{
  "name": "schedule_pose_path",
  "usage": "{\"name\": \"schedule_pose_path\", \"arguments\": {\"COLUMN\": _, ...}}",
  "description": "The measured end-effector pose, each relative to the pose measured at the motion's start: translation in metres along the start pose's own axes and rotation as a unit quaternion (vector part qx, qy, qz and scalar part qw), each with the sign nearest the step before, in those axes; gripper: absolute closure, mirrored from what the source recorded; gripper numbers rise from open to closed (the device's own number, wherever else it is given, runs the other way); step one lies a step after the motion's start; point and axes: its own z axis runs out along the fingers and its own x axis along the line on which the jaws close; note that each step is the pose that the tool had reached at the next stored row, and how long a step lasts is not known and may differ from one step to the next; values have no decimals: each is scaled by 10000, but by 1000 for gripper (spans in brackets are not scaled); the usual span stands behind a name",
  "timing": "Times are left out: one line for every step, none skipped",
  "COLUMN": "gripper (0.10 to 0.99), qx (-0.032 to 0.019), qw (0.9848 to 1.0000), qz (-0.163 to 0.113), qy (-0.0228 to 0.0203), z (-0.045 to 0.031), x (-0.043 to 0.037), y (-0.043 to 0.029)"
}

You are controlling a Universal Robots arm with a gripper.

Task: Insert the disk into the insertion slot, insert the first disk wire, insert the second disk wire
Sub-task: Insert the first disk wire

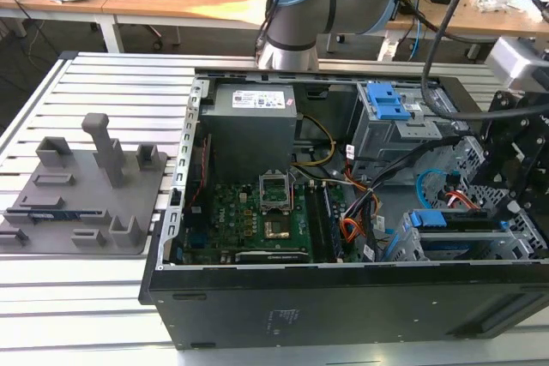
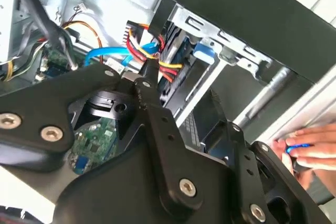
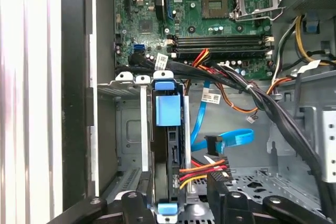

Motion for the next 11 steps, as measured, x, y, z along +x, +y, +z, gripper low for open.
{"name": "schedule_pose_path", "arguments": {"gripper": 545, "qx": 0, "qw": 10000, "qz": 0, "qy": 2, "z": -45, "x": -1, "y": 2}}
{"name": "schedule_pose_path", "arguments": {"gripper": 545, "qx": 0, "qw": 10000, "qz": -1, "qy": 3, "z": -109, "x": 0, "y": 6}}
{"name": "schedule_pose_path", "arguments": {"gripper": 545, "qx": 0, "qw": 10000, "qz": -1, "qy": 5, "z": -133, "x": -1, "y": 8}}
{"name": "schedule_pose_path", "arguments": {"gripper": 545, "qx": 0, "qw": 10000, "qz": -1, "qy": 3, "z": -133, "x": -1, "y": 7}}
{"name": "schedule_pose_path", "arguments": {"gripper": 545, "qx": 0, "qw": 10000, "qz": 0, "qy": 4, "z": -135, "x": 0, "y": 8}}
{"name": "schedule_pose_path", "arguments": {"gripper": 545, "qx": 0, "qw": 10000, "qz": -1, "qy": 5, "z": -137, "x": -1, "y": 8}}
{"name": "schedule_pose_path", "arguments": {"gripper": 545, "qx": 0, "qw": 10000, "qz": -1, "qy": 5, "z": -138, "x": -1, "y": 8}}
{"name": "schedule_pose_path", "arguments": {"gripper": 545, "qx": 0, "qw": 10000, "qz": -1, "qy": 4, "z": -138, "x": 0, "y": 8}}
{"name": "schedule_pose_path", "arguments": {"gripper": 545, "qx": 0, "qw": 10000, "qz": -1, "qy": 5, "z": -139, "x": 0, "y": 8}}
{"name": "schedule_pose_path", "arguments": {"gripper": 545, "qx": 0, "qw": 10000, "qz": -1, "qy": 5, "z": -140, "x": -1, "y": 8}}
{"name": "schedule_pose_path", "arguments": {"gripper": 545, "qx": 0, "qw": 10000, "qz": -1, "qy": 5, "z": -141, "x": 0, "y": 8}}
